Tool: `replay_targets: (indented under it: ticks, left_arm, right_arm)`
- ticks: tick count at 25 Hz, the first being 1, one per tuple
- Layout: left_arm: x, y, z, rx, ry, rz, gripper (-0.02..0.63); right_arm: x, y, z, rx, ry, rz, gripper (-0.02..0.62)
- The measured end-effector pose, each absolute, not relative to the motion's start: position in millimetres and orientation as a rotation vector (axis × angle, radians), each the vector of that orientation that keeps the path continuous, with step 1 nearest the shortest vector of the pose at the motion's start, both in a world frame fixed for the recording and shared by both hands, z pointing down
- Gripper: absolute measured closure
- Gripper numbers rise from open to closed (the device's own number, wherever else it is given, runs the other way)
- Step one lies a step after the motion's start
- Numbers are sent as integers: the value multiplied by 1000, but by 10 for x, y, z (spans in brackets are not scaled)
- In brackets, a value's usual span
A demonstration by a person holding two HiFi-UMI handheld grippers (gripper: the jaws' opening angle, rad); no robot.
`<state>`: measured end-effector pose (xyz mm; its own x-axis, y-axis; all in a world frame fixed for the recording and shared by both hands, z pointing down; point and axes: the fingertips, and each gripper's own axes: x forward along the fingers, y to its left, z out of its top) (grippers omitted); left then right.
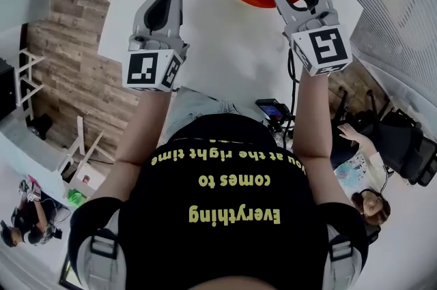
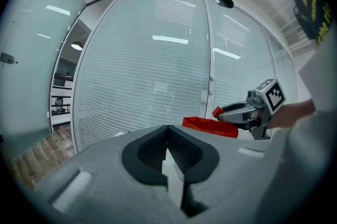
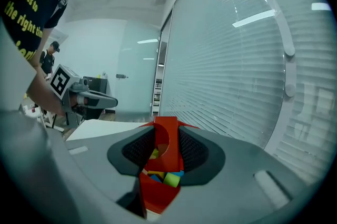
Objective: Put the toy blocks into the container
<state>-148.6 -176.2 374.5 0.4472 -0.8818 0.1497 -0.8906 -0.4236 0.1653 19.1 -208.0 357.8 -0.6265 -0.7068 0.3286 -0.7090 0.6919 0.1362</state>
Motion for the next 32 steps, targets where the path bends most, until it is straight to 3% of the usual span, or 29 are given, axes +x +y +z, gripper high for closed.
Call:
replay_targets:
  ticks: [15, 19, 25, 32]
  left_arm:
    - [-1436, -1736, 3777, 2481, -1536, 82, 606]
    - [-1435, -1711, 3763, 2492, -1537, 88, 607]
    - [-1428, -1672, 3659, 2499, -1541, 71, 607]
    - [-1427, -1638, 3561, 2524, -1552, 64, 607]
  right_arm:
    - [54, -1987, 3804, 988, -2357, -211, 436]
    - [62, -1994, 3774, 1005, -2355, -213, 474]
    - [139, -2028, 3599, 1106, -2385, -200, 589]
    - [299, -1951, 3190, 1252, -2503, -215, 589]
